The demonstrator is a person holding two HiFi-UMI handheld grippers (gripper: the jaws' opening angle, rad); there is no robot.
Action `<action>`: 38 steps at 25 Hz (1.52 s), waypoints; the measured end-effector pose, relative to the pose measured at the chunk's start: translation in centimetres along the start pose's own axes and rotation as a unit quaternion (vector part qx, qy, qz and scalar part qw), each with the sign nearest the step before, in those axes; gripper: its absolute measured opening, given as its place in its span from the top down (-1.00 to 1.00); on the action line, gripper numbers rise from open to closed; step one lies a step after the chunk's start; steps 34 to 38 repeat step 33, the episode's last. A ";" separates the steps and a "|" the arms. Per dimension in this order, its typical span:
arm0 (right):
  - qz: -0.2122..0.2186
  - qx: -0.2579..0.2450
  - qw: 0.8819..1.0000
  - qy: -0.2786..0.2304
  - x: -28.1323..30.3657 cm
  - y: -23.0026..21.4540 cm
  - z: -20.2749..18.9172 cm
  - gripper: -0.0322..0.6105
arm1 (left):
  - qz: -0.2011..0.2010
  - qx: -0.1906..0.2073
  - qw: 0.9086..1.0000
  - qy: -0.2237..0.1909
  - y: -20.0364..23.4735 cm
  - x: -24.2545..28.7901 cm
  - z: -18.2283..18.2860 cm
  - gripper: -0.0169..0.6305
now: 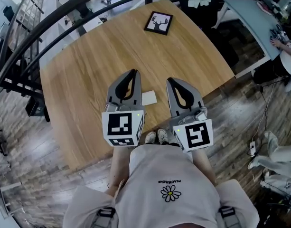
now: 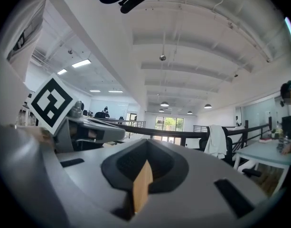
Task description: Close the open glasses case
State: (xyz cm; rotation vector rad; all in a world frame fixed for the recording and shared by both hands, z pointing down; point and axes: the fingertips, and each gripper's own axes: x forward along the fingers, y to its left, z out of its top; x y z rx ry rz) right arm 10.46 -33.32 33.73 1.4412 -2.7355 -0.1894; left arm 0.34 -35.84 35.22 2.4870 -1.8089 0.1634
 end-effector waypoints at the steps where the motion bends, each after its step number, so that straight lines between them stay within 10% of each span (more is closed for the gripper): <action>1: -0.002 0.003 1.000 -0.003 0.1 -0.2 0.0 0.88 | 0.000 0.005 1.000 -0.009 -0.2 -0.1 0.6 0.85; 21: -0.018 0.005 1.000 0.008 -1.4 -2.8 -0.8 0.88 | -0.055 -0.026 0.997 -0.045 -5.1 -0.8 2.8 0.89; 38: 0.081 -0.050 0.995 0.039 -3.5 -1.9 -3.4 0.88 | -0.032 -0.025 0.998 -0.046 -5.3 -1.3 0.2 0.89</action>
